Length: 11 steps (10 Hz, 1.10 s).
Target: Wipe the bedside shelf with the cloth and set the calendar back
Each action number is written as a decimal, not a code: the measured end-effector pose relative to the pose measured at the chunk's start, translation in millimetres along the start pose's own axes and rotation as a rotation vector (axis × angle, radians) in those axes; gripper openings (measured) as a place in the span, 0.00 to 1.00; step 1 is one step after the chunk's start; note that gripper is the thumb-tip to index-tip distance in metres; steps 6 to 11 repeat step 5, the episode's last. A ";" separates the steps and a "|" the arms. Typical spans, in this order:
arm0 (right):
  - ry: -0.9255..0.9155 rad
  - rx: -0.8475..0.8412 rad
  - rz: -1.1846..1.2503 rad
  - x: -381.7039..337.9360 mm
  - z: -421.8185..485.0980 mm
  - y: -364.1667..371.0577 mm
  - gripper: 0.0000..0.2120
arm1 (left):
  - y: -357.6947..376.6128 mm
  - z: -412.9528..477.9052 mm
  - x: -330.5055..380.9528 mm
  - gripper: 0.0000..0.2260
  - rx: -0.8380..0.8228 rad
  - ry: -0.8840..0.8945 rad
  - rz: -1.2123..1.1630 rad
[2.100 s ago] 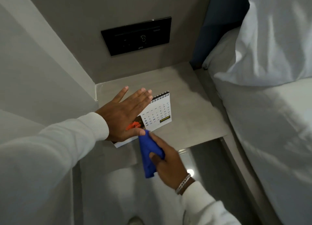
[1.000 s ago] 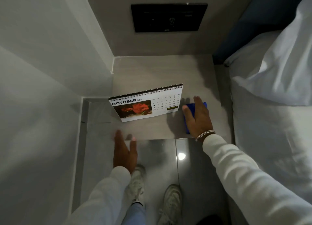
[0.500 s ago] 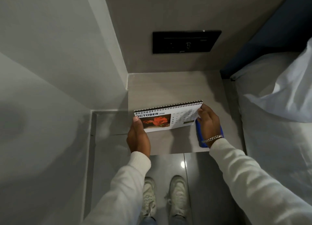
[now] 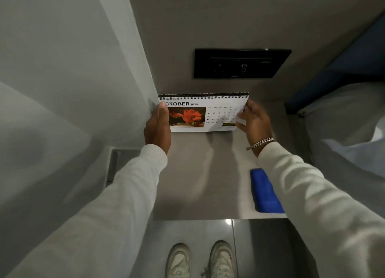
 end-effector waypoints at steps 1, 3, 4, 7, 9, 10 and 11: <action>0.007 -0.007 0.004 1.8 12.5 -0.8 0.20 | 4.2 9.5 0.8 0.25 -0.023 0.008 0.003; 0.044 -0.066 -0.038 1.5 14.3 -6.5 0.20 | 5.9 18.7 -3.4 0.28 -0.060 -0.044 -0.044; 0.031 -0.025 -0.058 -17.6 6.2 -11.1 0.24 | 5.7 8.1 10.0 0.24 0.001 0.128 0.065; -0.233 0.033 0.101 -62.1 -27.4 -34.6 0.24 | 2.3 -28.1 39.4 0.20 0.089 0.336 0.254; -0.233 0.033 0.101 -62.1 -27.4 -34.6 0.24 | 2.3 -28.1 39.4 0.20 0.089 0.336 0.254; -0.233 0.033 0.101 -62.1 -27.4 -34.6 0.24 | 2.3 -28.1 39.4 0.20 0.089 0.336 0.254; -0.233 0.033 0.101 -62.1 -27.4 -34.6 0.24 | 2.3 -28.1 39.4 0.20 0.089 0.336 0.254</action>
Point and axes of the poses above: each hand's wrist, its own z-axis towards the middle knuckle, its own y-axis out of the palm, x = y × z, the point moved 1 cm from there along z, towards the middle knuckle, and after that the axes turned 4 degrees about -y, right-handed, at the moved point
